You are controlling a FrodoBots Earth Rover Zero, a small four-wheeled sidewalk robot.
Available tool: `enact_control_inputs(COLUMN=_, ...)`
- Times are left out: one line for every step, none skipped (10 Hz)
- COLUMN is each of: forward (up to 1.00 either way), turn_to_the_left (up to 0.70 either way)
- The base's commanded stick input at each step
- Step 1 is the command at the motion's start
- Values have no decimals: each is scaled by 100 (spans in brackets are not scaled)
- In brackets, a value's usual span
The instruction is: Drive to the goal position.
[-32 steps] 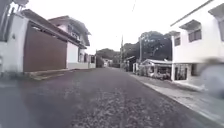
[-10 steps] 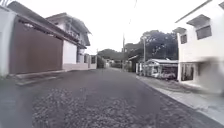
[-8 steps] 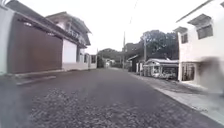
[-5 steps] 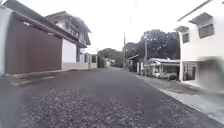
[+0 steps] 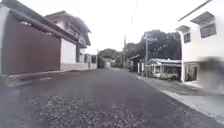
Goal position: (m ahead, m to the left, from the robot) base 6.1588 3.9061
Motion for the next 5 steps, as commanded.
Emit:
enact_control_inputs(forward=50, turn_to_the_left=0)
enact_control_inputs(forward=50, turn_to_the_left=0)
enact_control_inputs(forward=50, turn_to_the_left=0)
enact_control_inputs(forward=50, turn_to_the_left=0)
enact_control_inputs(forward=50, turn_to_the_left=0)
